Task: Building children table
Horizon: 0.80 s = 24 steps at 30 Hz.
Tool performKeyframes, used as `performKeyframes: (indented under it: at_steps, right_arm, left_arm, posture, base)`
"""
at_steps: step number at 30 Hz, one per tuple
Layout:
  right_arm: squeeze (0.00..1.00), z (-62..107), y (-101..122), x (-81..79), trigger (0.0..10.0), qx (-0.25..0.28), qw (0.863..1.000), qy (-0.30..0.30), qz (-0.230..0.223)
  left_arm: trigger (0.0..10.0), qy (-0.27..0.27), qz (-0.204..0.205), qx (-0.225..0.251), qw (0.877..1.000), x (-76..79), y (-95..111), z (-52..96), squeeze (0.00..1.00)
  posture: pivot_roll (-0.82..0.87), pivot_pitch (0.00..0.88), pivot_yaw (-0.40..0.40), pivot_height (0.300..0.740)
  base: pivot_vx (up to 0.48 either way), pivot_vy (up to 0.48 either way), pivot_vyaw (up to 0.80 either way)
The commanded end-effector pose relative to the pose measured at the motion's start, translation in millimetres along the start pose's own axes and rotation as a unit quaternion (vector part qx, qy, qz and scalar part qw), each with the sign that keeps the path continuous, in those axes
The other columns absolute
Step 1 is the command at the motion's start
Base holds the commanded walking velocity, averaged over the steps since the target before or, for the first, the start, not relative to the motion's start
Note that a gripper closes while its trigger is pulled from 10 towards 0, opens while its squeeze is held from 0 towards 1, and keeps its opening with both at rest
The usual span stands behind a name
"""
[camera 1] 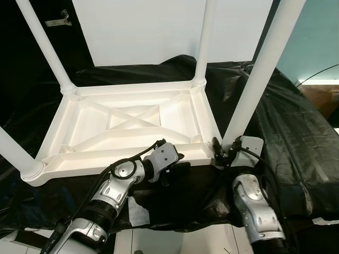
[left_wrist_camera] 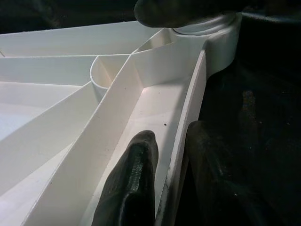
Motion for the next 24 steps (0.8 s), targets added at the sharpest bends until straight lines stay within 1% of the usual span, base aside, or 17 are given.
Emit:
performKeyframes:
  at_steps: [1, 2, 3, 4, 5, 6, 7, 8, 9, 12, 14, 15, 16, 17, 18, 20, 24]
  right_arm:
    - [1.0, -2.3, -1, -7.3, 10.0, -0.004, 1.0, 0.026, -0.008]
    - [0.36, -4.0, 3, -9.3, 10.0, -0.008, 0.998, 0.055, 0.001]
    - [0.0, -5.6, 9, -13.2, 10.0, -0.007, 0.995, 0.099, 0.023]
    - [0.0, -6.1, 13, -17.0, 10.0, -0.012, 0.987, 0.151, 0.047]
    - [0.0, -6.1, 13, -17.0, 10.0, -0.012, 0.987, 0.151, 0.047]
    - [0.0, -6.0, 15, -19.0, 10.0, -0.016, 0.981, 0.182, 0.064]
    - [0.0, -6.0, 15, -19.0, 10.0, -0.016, 0.981, 0.182, 0.064]
    - [0.0, -4.3, 14, -19.4, 10.0, -0.033, 0.971, 0.224, 0.073]
    - [0.0, -3.3, 13, -16.5, 10.0, -0.059, 0.963, 0.255, 0.059]
    - [0.0, -2.5, 13, -14.4, 10.0, -0.076, 0.958, 0.273, 0.045]
    - [0.0, -3.1, 14, -10.2, 10.0, -0.099, 0.947, 0.302, 0.043]
    - [0.0, -3.1, 14, -10.2, 10.0, -0.099, 0.947, 0.302, 0.043]
    - [0.0, -3.7, 15, -9.0, 10.0, -0.11, 0.941, 0.318, 0.047]
    - [0.0, -3.7, 15, -9.0, 10.0, -0.11, 0.941, 0.318, 0.047]
    - [0.0, -5.6, 16, -6.4, 10.0, -0.126, 0.931, 0.338, 0.056]
    - [0.0, -5.6, 16, -6.4, 10.0, -0.126, 0.931, 0.338, 0.056]
    - [0.0, -8.0, 12, -1.2, 10.0, -0.151, 0.919, 0.357, 0.072]
  left_arm:
    - [10.0, -0.054, 0.03, -0.033, 0.998, 27.7, -20, -3.1, 0.0]
    - [10.0, -0.054, 0.03, -0.034, 0.998, 27.7, -20, -3.2, 0.0]
    - [10.0, -0.055, 0.029, -0.033, 0.998, 27.9, -20, -3.6, 0.0]
    - [10.0, -0.056, 0.029, -0.033, 0.997, 28.3, -19, -4.4, 0.0]
    - [10.0, -0.056, 0.029, -0.033, 0.997, 28.3, -19, -4.4, 0.0]
    - [10.0, -0.057, 0.029, -0.033, 0.997, 28.5, -19, -5.0, 0.0]
    - [10.0, -0.057, 0.029, -0.033, 0.997, 28.5, -19, -5.0, 0.0]
    - [10.0, -0.057, 0.028, -0.032, 0.997, 28.8, -19, -5.9, 0.0]
    - [10.0, -0.056, 0.028, -0.031, 0.998, 28.7, -18, -6.6, 0.0]
    - [10.0, -0.056, 0.027, -0.03, 0.998, 28.6, -18, -7.1, 0.0]
    - [10.0, -0.052, 0.028, -0.03, 0.998, 27.8, -18, -6.7, 0.0]
    - [10.0, -0.052, 0.028, -0.03, 0.998, 27.8, -18, -6.7, 0.0]
    - [10.0, -0.05, 0.029, -0.031, 0.998, 27.8, -18, -5.6, 0.0]
    - [10.0, -0.05, 0.029, -0.031, 0.998, 27.8, -18, -5.6, 0.0]
    - [10.0, -0.049, 0.031, -0.034, 0.998, 28.3, -21, -3.4, 0.0]
    - [10.0, -0.049, 0.031, -0.034, 0.998, 28.3, -21, -3.4, 0.0]
    - [10.0, -0.046, 0.032, -0.036, 0.998, 27.8, -22, -2.2, 0.0]
  posture:
    - [0.0, 0.021, -0.016, 0.74]
    - [0.0, 0.021, -0.016, 0.74]
    - [-0.01, 0.02, -0.016, 0.74]
    - [-0.01, 0.021, -0.017, 0.74]
    - [-0.01, 0.021, -0.017, 0.74]
    - [-0.01, 0.021, -0.017, 0.74]
    - [-0.01, 0.021, -0.017, 0.74]
    - [-0.01, 0.021, -0.02, 0.74]
    - [-0.01, 0.022, -0.023, 0.74]
    - [-0.01, 0.023, -0.025, 0.74]
    - [0.0, 0.023, -0.028, 0.74]
    - [0.0, 0.023, -0.028, 0.74]
    - [0.0, 0.024, -0.029, 0.74]
    - [0.0, 0.024, -0.029, 0.74]
    - [0.01, 0.023, -0.031, 0.74]
    - [0.01, 0.023, -0.031, 0.74]
    - [0.02, 0.02, -0.033, 0.74]
  base:
    - [0.0, 0.0, 0.0]
    - [0.0, 0.0, 0.0]
    - [0.0, 0.0, 0.0]
    - [0.0, 0.0, 0.0]
    - [0.0, 0.0, 0.0]
    - [0.0, 0.0, 0.0]
    - [0.0, 0.0, 0.0]
    - [0.0, 0.0, 0.0]
    - [0.0, 0.0, 0.0]
    - [0.0, 0.0, 0.0]
    - [0.0, 0.0, 0.0]
    - [0.0, 0.0, 0.0]
    - [0.0, 0.0, 0.0]
    - [0.0, 0.0, 0.0]
    - [0.0, 0.0, 0.0]
    - [0.0, 0.0, 0.0]
    - [0.0, 0.0, 0.0]
Point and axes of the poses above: a point about 5 cm out from each wrist's last joint towards the gripper, its own z axis pointing back from the gripper into the wrist, its own y axis along the axis of the wrist's last joint, x = y × z, the point moved 4 cm from there along -z, pointing out of the wrist towards the gripper, and after that the axes turned 12 degrees about -z, right-handed, at the moved point
